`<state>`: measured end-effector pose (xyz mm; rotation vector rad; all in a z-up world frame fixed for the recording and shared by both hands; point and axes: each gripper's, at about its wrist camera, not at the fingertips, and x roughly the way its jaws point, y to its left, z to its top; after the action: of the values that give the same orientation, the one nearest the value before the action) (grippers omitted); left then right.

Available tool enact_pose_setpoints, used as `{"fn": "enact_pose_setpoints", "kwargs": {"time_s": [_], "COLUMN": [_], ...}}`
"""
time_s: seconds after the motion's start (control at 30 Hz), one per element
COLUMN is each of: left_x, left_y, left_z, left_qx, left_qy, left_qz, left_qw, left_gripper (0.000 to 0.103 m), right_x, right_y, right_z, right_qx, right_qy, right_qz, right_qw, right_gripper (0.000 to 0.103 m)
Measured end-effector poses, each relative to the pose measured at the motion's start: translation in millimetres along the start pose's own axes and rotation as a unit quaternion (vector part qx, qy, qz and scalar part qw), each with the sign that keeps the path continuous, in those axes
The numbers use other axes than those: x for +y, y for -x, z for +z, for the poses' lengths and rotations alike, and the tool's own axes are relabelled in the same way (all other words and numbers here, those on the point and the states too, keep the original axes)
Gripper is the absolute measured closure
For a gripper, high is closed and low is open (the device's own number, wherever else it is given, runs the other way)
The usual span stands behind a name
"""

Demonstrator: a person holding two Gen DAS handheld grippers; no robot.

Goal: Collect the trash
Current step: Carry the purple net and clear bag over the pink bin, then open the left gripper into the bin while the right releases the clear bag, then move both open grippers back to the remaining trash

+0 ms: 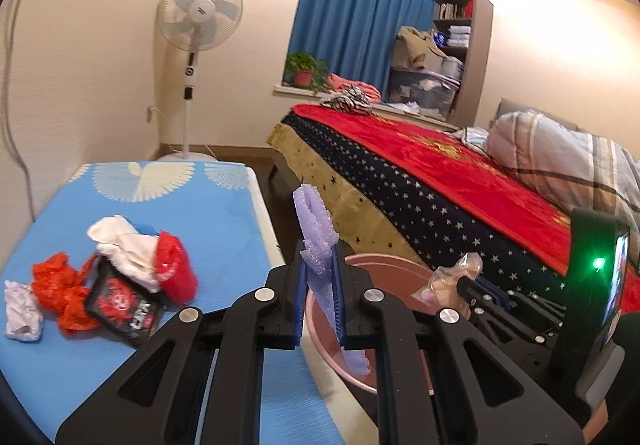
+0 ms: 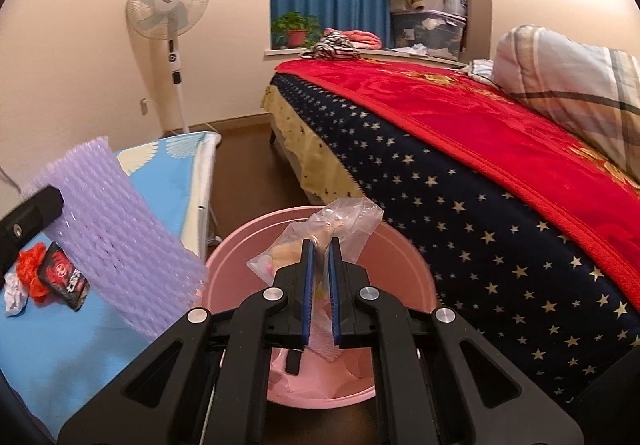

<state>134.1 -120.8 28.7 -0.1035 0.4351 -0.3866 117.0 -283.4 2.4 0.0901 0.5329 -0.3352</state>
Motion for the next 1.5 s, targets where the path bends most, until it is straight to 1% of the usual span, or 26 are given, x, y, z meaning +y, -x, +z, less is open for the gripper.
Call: {"fn": "enact_pose_setpoints", "kwargs": {"time_s": [0.13, 0.47, 0.5, 0.57, 0.63, 0.67, 0.7, 0.77, 0.93, 1.13, 1.27, 1.37, 1.5], "left_x": [-8, -18, -18, -19, -18, -17, -15, -11, -4, 4, 14, 23, 40], "left_y": [-16, -48, -50, -54, -57, -58, -57, -55, -45, -25, -10, -1, 12], "left_z": [-3, -15, -16, -17, -17, -18, -18, -18, -17, -16, -18, -19, -22], "left_qx": [0.015, 0.049, 0.053, 0.060, 0.069, 0.071, 0.070, 0.069, 0.064, 0.053, 0.048, 0.046, 0.042], "left_qy": [-0.003, -0.004, -0.004, -0.005, -0.001, 0.002, 0.008, 0.016, 0.025, 0.021, 0.018, 0.017, 0.028], "left_qz": [-0.011, -0.020, -0.023, -0.029, -0.033, -0.034, -0.033, -0.029, -0.022, -0.011, 0.003, 0.017, 0.038], "left_qw": [0.9998, 0.9986, 0.9983, 0.9978, 0.9971, 0.9969, 0.9970, 0.9971, 0.9974, 0.9983, 0.9987, 0.9987, 0.9980], "left_gripper": [0.091, 0.091, 0.091, 0.091, 0.078, 0.065, 0.063, 0.063, 0.064, 0.064, 0.064, 0.064, 0.064], "right_x": [-7, -19, -20, -23, -25, -26, -26, -26, -25, -16, -5, 4, 17], "right_y": [-4, -17, -19, -23, -25, -24, -23, -20, -13, 0, 9, 13, 15], "right_z": [0, -1, -1, -1, -1, -1, 0, 0, -3, -4, -7, -8, -9], "right_qx": [0.003, 0.015, 0.018, 0.026, 0.028, 0.026, 0.023, 0.020, 0.015, 0.003, -0.003, -0.001, 0.000], "right_qy": [-0.006, -0.014, -0.018, -0.027, -0.035, -0.036, -0.038, -0.038, -0.036, -0.026, -0.017, -0.015, -0.006], "right_qz": [-0.006, -0.016, -0.017, -0.021, -0.022, -0.024, -0.026, -0.025, -0.020, -0.001, 0.017, 0.040, 0.065], "right_qw": [1.000, 1.000, 1.000, 0.999, 0.999, 0.999, 0.999, 0.999, 0.999, 1.000, 1.000, 0.999, 0.998], "right_gripper": [0.095, 0.095, 0.093, 0.092, 0.081, 0.070, 0.062, 0.059, 0.059, 0.059, 0.059, 0.059, 0.059]}}
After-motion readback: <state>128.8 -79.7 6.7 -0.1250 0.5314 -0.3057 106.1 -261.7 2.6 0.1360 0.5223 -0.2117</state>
